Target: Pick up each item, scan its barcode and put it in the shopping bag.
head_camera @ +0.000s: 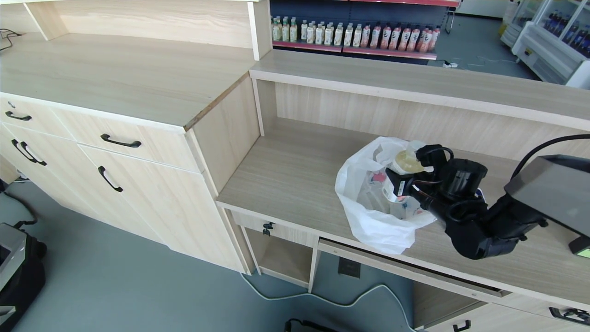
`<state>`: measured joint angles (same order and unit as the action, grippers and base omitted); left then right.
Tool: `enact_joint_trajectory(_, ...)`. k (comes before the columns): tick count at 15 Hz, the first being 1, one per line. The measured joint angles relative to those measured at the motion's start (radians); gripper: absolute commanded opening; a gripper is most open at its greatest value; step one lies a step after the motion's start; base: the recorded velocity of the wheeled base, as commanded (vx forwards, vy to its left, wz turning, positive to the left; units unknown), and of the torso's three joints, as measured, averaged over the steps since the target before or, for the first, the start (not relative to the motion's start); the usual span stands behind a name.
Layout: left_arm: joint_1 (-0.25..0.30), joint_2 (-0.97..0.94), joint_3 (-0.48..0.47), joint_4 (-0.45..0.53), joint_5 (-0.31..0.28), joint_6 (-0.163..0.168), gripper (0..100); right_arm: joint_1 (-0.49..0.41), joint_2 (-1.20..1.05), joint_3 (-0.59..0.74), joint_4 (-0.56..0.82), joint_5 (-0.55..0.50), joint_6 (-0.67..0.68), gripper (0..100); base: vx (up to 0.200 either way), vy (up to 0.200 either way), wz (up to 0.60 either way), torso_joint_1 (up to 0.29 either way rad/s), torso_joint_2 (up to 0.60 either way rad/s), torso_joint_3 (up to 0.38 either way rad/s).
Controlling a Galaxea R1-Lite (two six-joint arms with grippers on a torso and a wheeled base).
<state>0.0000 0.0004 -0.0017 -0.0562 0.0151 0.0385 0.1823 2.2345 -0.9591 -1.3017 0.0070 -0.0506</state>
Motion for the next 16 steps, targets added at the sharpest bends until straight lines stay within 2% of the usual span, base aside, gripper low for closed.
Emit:
enact_joint_trajectory(3,0.0,0.0,0.0,0.0,0.0,0.0,100,-0.001,0.046,-0.053,0.0,0.054,-0.001,0,0.0,0.0,0.0,0.0,0.0,0.0)
enact_joint_trajectory(14,0.0,0.0,0.0,0.0,0.0,0.0,100,0.01,0.175,-0.105,-0.044,0.057,-0.023,0,0.0,0.0,0.0,0.0,0.0,0.0)
enact_joint_trajectory(15,0.0,0.0,0.0,0.0,0.0,0.0,100,0.01,0.178,-0.104,-0.043,0.057,-0.024,100,0.0,0.0,0.0,0.0,0.0,0.0)
enact_joint_trajectory(16,0.0,0.0,0.0,0.0,0.0,0.0,100,0.011,0.179,-0.104,-0.039,0.057,-0.024,100,0.0,0.0,0.0,0.0,0.0,0.0)
